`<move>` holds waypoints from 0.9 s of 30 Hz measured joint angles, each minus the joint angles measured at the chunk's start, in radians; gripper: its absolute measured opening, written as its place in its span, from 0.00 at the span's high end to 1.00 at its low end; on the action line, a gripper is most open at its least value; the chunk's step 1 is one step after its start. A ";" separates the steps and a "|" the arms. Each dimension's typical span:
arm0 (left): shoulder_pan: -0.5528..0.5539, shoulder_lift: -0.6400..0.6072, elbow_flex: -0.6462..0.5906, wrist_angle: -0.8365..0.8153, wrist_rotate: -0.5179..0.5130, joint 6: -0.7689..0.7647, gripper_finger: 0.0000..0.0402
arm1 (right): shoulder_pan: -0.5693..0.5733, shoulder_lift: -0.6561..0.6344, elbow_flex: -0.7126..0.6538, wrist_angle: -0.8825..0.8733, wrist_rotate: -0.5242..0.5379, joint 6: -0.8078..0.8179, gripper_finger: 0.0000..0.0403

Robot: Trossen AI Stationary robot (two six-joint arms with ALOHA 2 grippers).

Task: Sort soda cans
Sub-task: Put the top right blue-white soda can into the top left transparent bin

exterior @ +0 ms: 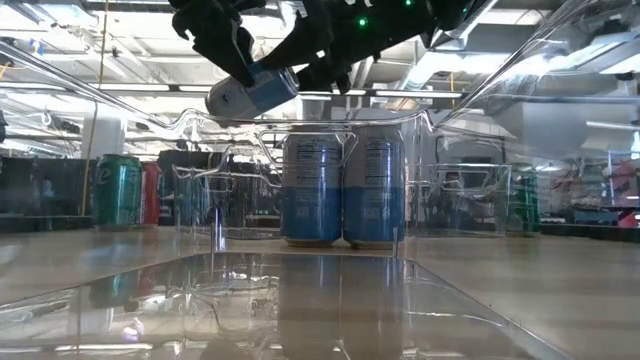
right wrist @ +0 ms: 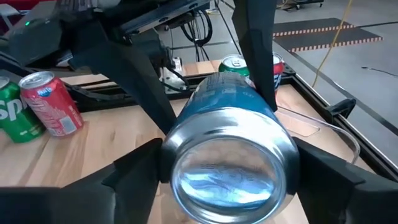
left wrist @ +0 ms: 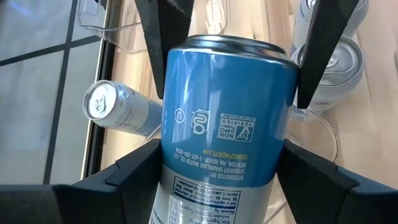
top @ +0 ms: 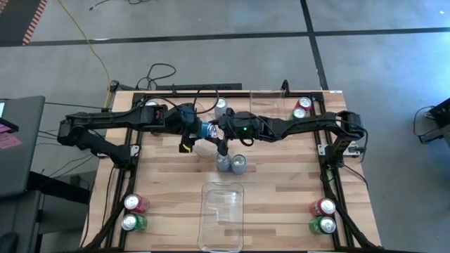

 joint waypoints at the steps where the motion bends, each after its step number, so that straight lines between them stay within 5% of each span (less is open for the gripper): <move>1: 0.000 0.000 0.000 0.000 0.000 -0.003 0.32 | 0.000 0.000 0.000 0.000 0.000 0.003 0.22; 8: 0.000 -0.033 0.000 -0.020 0.018 -0.011 0.28 | -0.003 -0.007 -0.014 0.035 -0.016 0.005 0.26; 14: -0.001 -0.177 0.000 -0.055 0.030 -0.047 0.18 | -0.068 -0.039 -0.103 0.187 -0.190 0.072 0.27; 27: 0.000 -0.511 -0.084 0.098 0.054 -0.115 0.14 | -0.142 -0.032 -0.345 0.920 -0.387 0.319 0.27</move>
